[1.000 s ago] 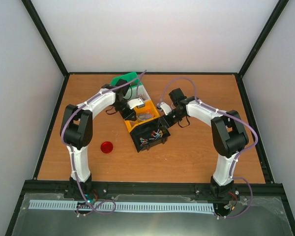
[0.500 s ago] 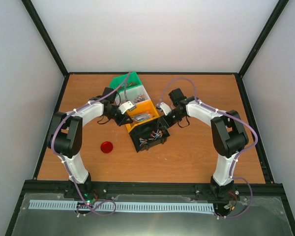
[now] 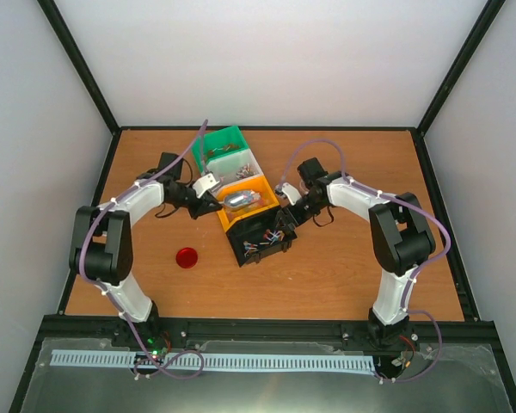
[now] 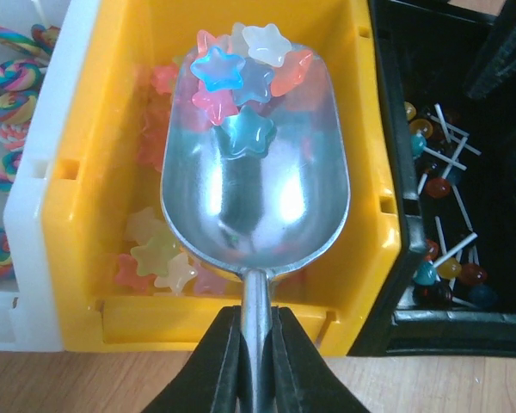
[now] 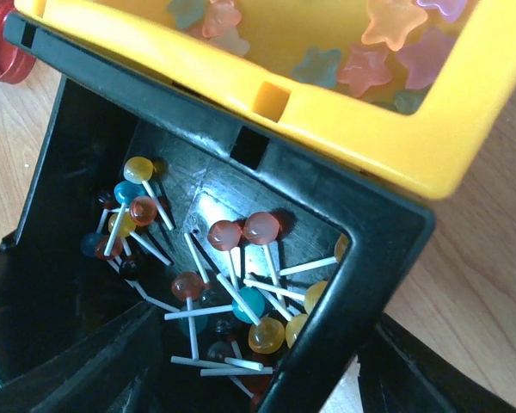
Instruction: Pack the candies
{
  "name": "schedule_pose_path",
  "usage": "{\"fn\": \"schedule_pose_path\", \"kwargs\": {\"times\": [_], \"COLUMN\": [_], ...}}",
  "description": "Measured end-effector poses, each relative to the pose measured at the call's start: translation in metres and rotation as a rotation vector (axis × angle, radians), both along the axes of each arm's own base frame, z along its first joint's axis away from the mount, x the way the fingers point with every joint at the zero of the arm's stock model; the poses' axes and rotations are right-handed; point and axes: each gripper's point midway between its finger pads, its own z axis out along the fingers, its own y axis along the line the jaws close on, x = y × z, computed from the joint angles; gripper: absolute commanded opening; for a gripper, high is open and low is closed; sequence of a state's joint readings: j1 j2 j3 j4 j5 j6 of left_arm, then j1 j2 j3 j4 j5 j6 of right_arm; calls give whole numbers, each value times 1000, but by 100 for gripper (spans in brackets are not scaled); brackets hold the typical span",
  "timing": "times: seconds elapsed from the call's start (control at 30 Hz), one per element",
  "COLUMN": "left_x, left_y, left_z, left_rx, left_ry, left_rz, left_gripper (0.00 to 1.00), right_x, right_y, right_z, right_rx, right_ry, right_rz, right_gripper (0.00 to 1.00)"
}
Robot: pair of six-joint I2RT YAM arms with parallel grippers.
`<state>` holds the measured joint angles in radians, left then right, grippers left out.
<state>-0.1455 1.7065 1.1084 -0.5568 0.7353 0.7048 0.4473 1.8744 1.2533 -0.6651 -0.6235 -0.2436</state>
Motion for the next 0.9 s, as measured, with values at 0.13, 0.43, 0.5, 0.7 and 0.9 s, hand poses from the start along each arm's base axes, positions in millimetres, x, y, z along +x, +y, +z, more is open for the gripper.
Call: {"fn": "schedule_pose_path", "kwargs": {"times": [0.13,0.43,0.5,0.7,0.9], "left_x": [-8,-17,-14,-12,-12], "left_y": [4,16,14,12,8], "left_z": [4,17,20,29,53], "left_rx": [-1,-28,-41,-67,-98], "left_ry": [-30,-88,-107,-133,-153], "left_rz": [-26,-13,-18,-21,-26], "left_gripper": [1,1,1,1,1], "right_x": [-1,-5,-5,-1,2], "right_y": [0,-5,-6,-12,-9], "right_z": [3,18,20,28,58], "right_rx": [5,17,17,26,83], "right_ry": [-19,-82,-92,-117,-184], "right_rz": [19,66,73,72,81], "right_gripper": [69,77,77,77,77]}}
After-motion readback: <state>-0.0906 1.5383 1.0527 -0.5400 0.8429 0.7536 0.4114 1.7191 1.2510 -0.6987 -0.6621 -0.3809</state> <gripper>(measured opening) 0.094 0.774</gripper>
